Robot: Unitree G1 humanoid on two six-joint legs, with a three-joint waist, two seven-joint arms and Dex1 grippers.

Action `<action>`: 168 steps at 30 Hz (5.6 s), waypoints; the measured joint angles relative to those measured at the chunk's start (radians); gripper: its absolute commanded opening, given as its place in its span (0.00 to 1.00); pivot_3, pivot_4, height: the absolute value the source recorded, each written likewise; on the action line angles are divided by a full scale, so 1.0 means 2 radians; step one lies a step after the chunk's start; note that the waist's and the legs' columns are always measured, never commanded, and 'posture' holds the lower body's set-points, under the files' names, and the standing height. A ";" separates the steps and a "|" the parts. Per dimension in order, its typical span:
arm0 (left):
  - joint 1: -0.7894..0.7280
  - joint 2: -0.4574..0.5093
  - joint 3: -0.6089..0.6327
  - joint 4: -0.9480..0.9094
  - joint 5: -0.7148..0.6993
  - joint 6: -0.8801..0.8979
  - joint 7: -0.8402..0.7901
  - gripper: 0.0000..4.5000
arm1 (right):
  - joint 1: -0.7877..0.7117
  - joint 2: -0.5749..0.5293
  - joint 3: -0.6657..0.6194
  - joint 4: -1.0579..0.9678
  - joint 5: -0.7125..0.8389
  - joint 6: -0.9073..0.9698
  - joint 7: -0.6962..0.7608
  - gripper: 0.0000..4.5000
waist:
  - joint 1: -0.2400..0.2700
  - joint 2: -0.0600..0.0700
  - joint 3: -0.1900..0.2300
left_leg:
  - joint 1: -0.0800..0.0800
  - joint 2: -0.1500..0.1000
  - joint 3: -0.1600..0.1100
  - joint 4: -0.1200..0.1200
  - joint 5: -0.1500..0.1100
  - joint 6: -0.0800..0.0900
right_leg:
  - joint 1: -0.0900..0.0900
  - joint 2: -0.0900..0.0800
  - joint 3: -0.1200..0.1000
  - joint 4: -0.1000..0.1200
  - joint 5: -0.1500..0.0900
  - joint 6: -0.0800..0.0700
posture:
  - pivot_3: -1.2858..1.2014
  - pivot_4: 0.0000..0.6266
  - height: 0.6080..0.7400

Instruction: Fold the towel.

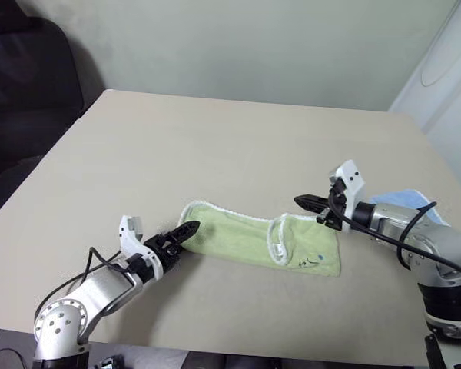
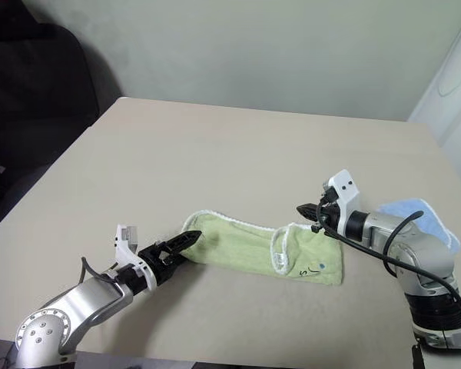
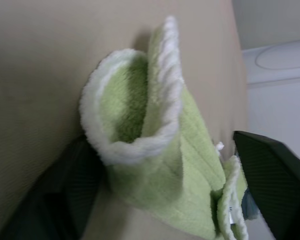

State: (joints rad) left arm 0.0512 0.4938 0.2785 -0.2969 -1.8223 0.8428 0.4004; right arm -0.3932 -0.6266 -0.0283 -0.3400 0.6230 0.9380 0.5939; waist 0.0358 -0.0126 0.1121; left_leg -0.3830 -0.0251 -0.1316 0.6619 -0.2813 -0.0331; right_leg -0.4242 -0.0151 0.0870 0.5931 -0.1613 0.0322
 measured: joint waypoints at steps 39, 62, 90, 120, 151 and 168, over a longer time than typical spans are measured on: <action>-0.301 0.058 -0.235 0.021 0.369 0.031 -0.475 0.01 | 0.035 -0.010 -0.071 0.020 -0.020 -0.001 -0.036 0.00 | -0.001 -0.002 0.001 | -0.003 0.001 -0.001 0.000 0.000 0.000 | -0.001 -0.002 0.000 -0.001 0.001 -0.003 | 0.52 0.24 1.00; -0.463 -0.123 -0.457 0.171 0.655 0.042 -0.615 0.01 | 0.093 0.009 -0.149 -0.013 -0.017 0.013 -0.111 0.00 | 0.001 -0.003 0.002 | -0.003 0.000 0.000 0.001 0.002 0.003 | 0.001 -0.004 0.001 -0.004 0.001 0.012 | 0.52 0.24 1.00; -0.428 -0.151 -0.273 0.180 0.636 0.048 -0.634 0.99 | 0.090 -0.011 -0.152 -0.037 -0.007 0.027 -0.100 0.00 | 0.003 -0.002 0.001 | -0.005 0.001 0.001 0.001 0.006 0.010 | 0.001 -0.004 0.001 -0.007 0.005 0.015 | 0.52 0.24 1.00; -0.369 -0.134 -0.366 0.310 0.812 -0.193 -0.728 0.01 | 0.220 -0.019 -0.060 -0.079 0.039 0.002 -0.024 0.00 | 0.007 -0.002 0.001 | -0.008 0.000 0.000 0.003 0.006 0.010 | -0.001 -0.004 0.000 -0.009 0.007 0.013 | 0.52 0.24 1.00; -0.300 -0.045 -0.143 0.148 0.620 -0.024 -0.670 0.00 | 0.184 -0.049 -0.200 -0.079 0.163 0.036 -0.036 0.84 | 0.008 -0.002 0.000 | -0.009 0.000 0.000 0.003 0.006 0.010 | -0.002 -0.004 0.000 -0.009 0.008 0.011 | 0.52 0.24 1.00; -0.301 -0.086 -0.139 0.169 0.544 0.185 -0.596 0.61 | 0.167 -0.039 -0.199 -0.032 0.147 0.042 -0.078 1.00 | 0.007 -0.002 0.000 | -0.008 0.000 0.000 0.003 0.006 0.010 | -0.002 -0.004 0.000 -0.008 0.009 0.009 | 0.52 0.24 1.00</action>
State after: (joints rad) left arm -0.5506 0.3218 -0.0004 0.0406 -0.7352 1.2128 -0.7924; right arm -0.0593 -0.7050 -0.4265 -0.4030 0.9166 1.0229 0.4384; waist 0.0496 -0.0170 0.1115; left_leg -0.3996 -0.0244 -0.1314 0.6675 -0.2698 -0.0129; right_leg -0.4273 -0.0225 0.0873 0.5762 -0.1428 0.0502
